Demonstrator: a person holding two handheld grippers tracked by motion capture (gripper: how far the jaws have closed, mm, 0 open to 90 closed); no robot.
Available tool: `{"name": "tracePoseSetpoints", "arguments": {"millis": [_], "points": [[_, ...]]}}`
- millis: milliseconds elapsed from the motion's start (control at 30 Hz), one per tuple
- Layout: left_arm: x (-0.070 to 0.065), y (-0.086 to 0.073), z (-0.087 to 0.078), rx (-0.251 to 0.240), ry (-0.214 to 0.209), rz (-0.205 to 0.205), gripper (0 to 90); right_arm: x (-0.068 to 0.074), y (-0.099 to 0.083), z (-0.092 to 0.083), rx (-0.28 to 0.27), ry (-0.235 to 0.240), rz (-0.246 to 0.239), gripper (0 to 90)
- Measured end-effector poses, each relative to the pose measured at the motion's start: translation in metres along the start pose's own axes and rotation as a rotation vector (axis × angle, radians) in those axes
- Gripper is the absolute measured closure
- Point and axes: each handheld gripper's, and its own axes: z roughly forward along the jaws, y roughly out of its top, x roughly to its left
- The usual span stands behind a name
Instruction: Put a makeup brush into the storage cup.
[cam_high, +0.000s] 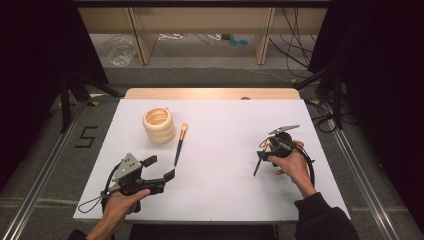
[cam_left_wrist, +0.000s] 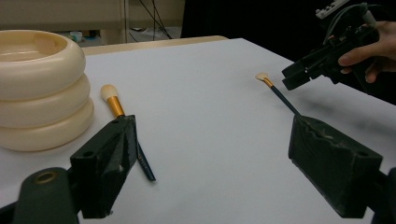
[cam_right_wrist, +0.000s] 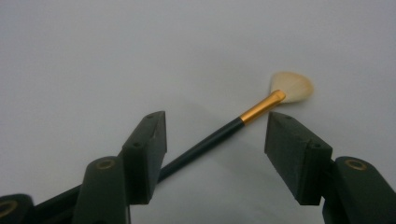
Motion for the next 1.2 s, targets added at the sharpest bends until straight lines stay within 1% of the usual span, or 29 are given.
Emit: {"name": "tracePoseSetpoints", "arguments": {"millis": [33, 67, 100, 133, 167, 200, 233, 267, 300, 367, 433, 467, 500, 533, 567, 600, 633, 667, 700, 733, 767, 800, 867, 900, 1067, 1100, 1133, 1167, 1200], "points": [[0.0, 0.0, 0.0, 0.002, 0.0, 0.001, 15.9, 0.001, 0.002, 0.002, 0.004, 0.003, 0.016, 41.6], [0.0, 0.0, 0.0, 0.006, -0.004, 0.006, 15.9, 0.0, 0.003, 0.003, 0.018, 0.006, 0.01, 42.8], [0.0, -0.001, 0.0, 0.009, -0.006, 0.008, 15.9, -0.001, 0.004, 0.005, 0.017, 0.004, 0.004, 43.8], [0.0, 0.0, 0.0, 0.004, -0.003, 0.002, 15.9, -0.002, 0.005, 0.007, 0.02, 0.008, -0.015, 44.4], [0.0, 0.0, 0.0, 0.002, -0.003, 0.005, 15.9, -0.002, 0.007, 0.008, 0.026, 0.007, -0.017, 44.5], [0.0, 0.0, 0.0, 0.001, -0.001, 0.0, 16.0, -0.002, 0.01, 0.01, 0.054, 0.005, -0.01, 45.6], [0.0, 0.0, 0.001, 0.006, -0.002, 0.003, 16.0, -0.002, 0.01, 0.01, 0.054, 0.005, -0.01, 45.6], [0.001, -0.001, 0.001, 0.01, -0.006, 0.008, 16.0, -0.002, 0.01, 0.011, 0.07, 0.011, -0.014, 46.2], [0.0, -0.001, 0.0, 0.008, -0.004, 0.004, 16.0, -0.003, 0.011, 0.012, 0.079, 0.007, -0.031, 47.0], [0.0, 0.0, 0.0, 0.0, -0.001, -0.001, 16.0, -0.002, 0.013, 0.015, 0.099, 0.005, -0.027, 47.4], [0.001, 0.0, 0.0, 0.006, -0.002, 0.001, 16.0, -0.002, 0.012, 0.017, 0.1, 0.007, -0.02, 47.6], [0.001, 0.0, 0.0, 0.003, -0.003, -0.003, 16.0, -0.003, 0.014, 0.018, 0.127, 0.015, -0.011, 49.6], [0.001, 0.0, 0.0, 0.003, -0.003, -0.003, 16.0, -0.003, 0.014, 0.018, 0.127, 0.015, -0.011, 49.6], [0.001, 0.0, -0.001, -0.002, -0.003, -0.002, 16.0, -0.003, 0.014, 0.018, 0.134, 0.014, 0.003, 50.1], [0.001, 0.001, 0.0, -0.003, -0.002, 0.002, 16.0, -0.005, 0.014, 0.019, 0.14, 0.012, -0.024, 50.9], [0.001, 0.0, 0.0, -0.001, 0.0, -0.004, 16.0, -0.005, 0.014, 0.019, 0.148, 0.011, -0.021, 51.4], [0.001, 0.0, 0.0, 0.005, -0.003, 0.001, 16.0, -0.005, 0.014, 0.019, 0.148, 0.011, -0.021, 51.4], [0.0, 0.0, 0.0, 0.001, -0.003, -0.003, 16.0, -0.004, 0.015, 0.019, 0.159, 0.014, -0.006, 53.4], [0.0, 0.0, -0.001, 0.0, -0.001, -0.004, 16.0, -0.005, 0.016, 0.019, 0.167, 0.026, -0.01, 53.9], [0.0, 0.0, -0.001, 0.0, -0.001, -0.004, 16.0, -0.006, 0.016, 0.02, 0.163, 0.025, -0.006, 54.8], [0.001, 0.0, 0.0, -0.001, 0.0, -0.004, 16.0, -0.008, 0.015, 0.021, 0.166, 0.021, -0.038, 55.4], [0.001, 0.0, 0.0, 0.003, -0.003, -0.001, 16.0, -0.008, 0.015, 0.021, 0.166, 0.021, -0.038, 55.4], [0.001, 0.0, 0.0, 0.005, -0.004, -0.001, 16.0, -0.007, 0.015, 0.022, 0.183, 0.022, -0.018, 56.8], [0.001, 0.0, -0.001, 0.001, -0.002, -0.003, 16.0, -0.009, 0.015, 0.023, 0.183, 0.023, -0.033, 58.0], [0.0, 0.0, 0.0, 0.003, -0.004, -0.003, 16.0, -0.012, 0.017, 0.023, 0.199, 0.03, -0.049, 64.2], [0.0, 0.0, 0.0, 0.001, -0.002, -0.004, 16.0, -0.012, 0.018, 0.023, 0.212, 0.03, -0.035, 65.3], [0.001, 0.0, 0.0, 0.001, 0.0, -0.005, 16.0, -0.012, 0.018, 0.023, 0.212, 0.03, -0.035, 65.3], [0.001, 0.0, 0.0, 0.004, -0.002, -0.003, 16.0, -0.014, 0.019, 0.023, 0.207, 0.029, -0.052, 66.5], [0.001, 0.0, 0.0, 0.005, -0.003, -0.001, 16.0, -0.014, 0.02, 0.023, 0.225, 0.036, -0.041, 67.5]]}}
